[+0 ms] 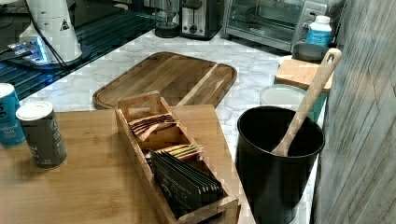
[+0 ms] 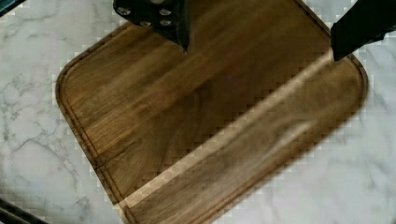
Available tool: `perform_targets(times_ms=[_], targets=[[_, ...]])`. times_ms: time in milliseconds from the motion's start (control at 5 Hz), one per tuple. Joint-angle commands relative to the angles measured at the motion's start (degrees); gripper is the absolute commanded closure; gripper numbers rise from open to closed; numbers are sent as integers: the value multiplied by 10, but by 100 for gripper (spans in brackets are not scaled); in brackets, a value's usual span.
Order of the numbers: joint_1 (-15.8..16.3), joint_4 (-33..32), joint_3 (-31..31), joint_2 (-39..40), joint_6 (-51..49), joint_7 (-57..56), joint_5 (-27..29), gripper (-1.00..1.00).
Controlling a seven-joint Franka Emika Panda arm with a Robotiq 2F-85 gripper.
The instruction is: Open the drawer.
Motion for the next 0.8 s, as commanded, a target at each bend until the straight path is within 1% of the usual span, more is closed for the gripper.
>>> perform_targets(times_ms=[200, 400, 800], targets=[[-31, -98, -27, -140, -9, -314, -14, -100], [-45, -127, -49, -164, 0, -430, -30, -100], [-58, -177, -97, -172, 71, -604, -54, -100]])
